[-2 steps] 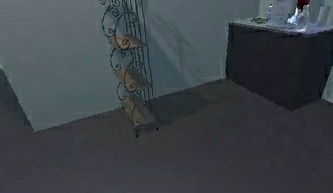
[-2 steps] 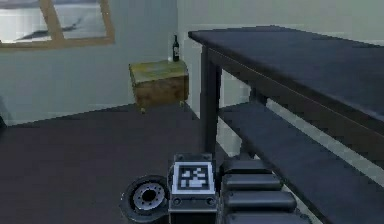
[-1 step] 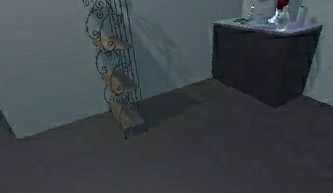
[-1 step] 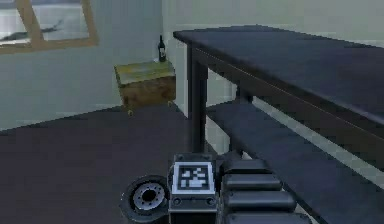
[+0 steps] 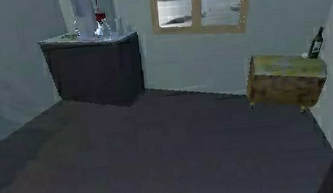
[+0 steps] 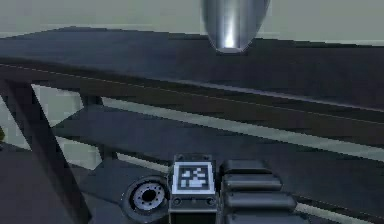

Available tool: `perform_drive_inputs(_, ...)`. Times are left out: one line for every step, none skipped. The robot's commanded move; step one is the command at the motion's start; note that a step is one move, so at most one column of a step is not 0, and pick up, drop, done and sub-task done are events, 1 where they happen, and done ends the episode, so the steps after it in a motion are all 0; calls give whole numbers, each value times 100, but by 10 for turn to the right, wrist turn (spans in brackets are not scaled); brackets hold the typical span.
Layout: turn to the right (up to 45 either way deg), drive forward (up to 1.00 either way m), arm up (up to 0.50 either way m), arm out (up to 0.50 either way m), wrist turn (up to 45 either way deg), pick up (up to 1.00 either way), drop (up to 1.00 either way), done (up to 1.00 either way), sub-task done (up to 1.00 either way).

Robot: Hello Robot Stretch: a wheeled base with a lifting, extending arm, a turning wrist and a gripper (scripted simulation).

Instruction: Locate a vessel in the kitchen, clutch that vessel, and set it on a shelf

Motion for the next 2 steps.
perform_drive_inputs(450, 0, 0, 0, 0, 0, 0, 0, 0)
perform_drive_inputs(450, 0, 0, 0, 0, 0, 0, 0, 0)
